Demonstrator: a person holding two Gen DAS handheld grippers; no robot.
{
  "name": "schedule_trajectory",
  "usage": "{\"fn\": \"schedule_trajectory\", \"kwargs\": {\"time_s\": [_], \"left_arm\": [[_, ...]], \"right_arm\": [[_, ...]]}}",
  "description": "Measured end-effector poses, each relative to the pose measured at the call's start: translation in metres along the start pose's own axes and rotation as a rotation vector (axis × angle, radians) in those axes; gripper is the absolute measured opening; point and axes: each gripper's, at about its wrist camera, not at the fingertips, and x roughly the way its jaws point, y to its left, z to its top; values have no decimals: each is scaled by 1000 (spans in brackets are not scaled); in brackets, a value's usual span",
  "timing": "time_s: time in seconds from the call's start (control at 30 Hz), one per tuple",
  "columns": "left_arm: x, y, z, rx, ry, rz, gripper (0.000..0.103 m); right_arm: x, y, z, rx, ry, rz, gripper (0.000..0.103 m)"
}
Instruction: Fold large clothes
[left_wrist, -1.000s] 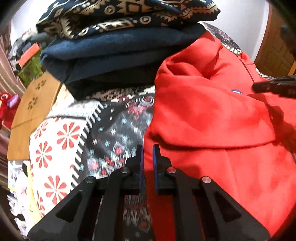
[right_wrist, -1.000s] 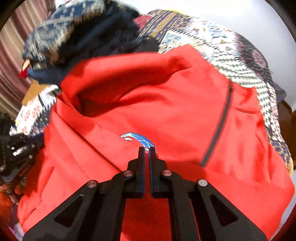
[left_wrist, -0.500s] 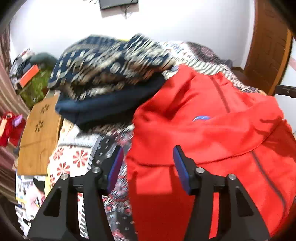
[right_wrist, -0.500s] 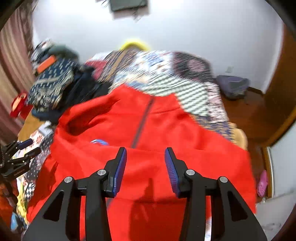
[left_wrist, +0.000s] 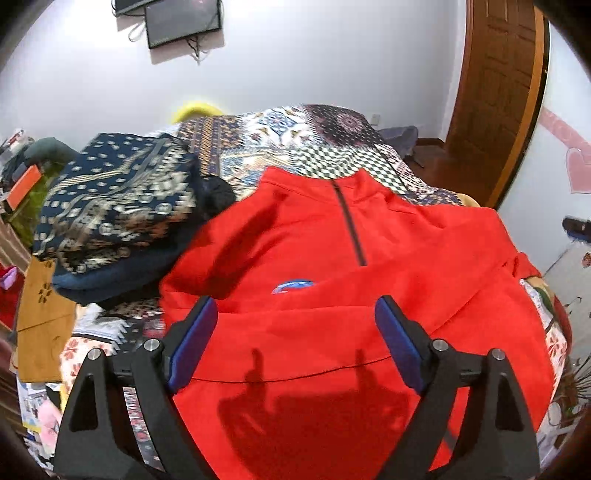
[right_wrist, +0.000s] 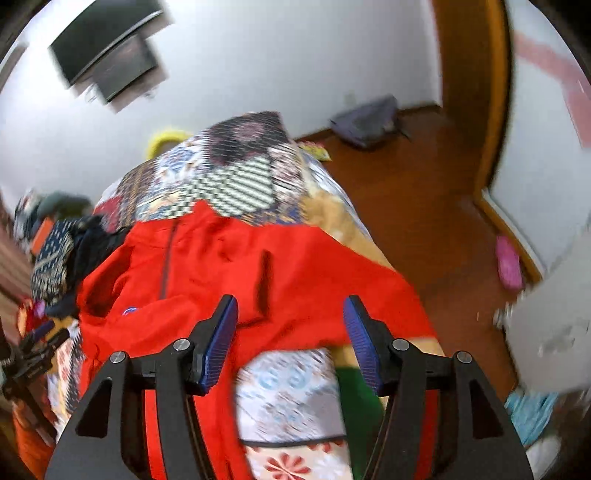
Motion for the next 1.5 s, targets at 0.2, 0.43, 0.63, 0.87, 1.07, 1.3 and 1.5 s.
{"fn": "schedule_trajectory", "kwargs": {"time_s": [0.2,0.43,0.63,0.87,1.07,1.3,1.5], "left_arm": [[20,-20,-5,-2,54,-25,87],[36,-14,-14,-41,104,-8,87],[48,5,-24,-111,146,-11,87],[54,9,-34,-122,171,-19,87],[54,6,-40,-90,167,-6,87],[48,9,-46,-52,152,20,87],[43,17,-50,-66,142,17,87]], "right_arm": [[30,-57,-19,216,99,22,56],[71,-117,-31,523,193,95,56],[92,-142,-28,651,173,107,56],[117,-144,-17,658,148,44,56],[119,-132,-9,544,117,-56,23],[81,-108,7,478,3,-44,8],[25,-53,38,334,-155,36,7]]}}
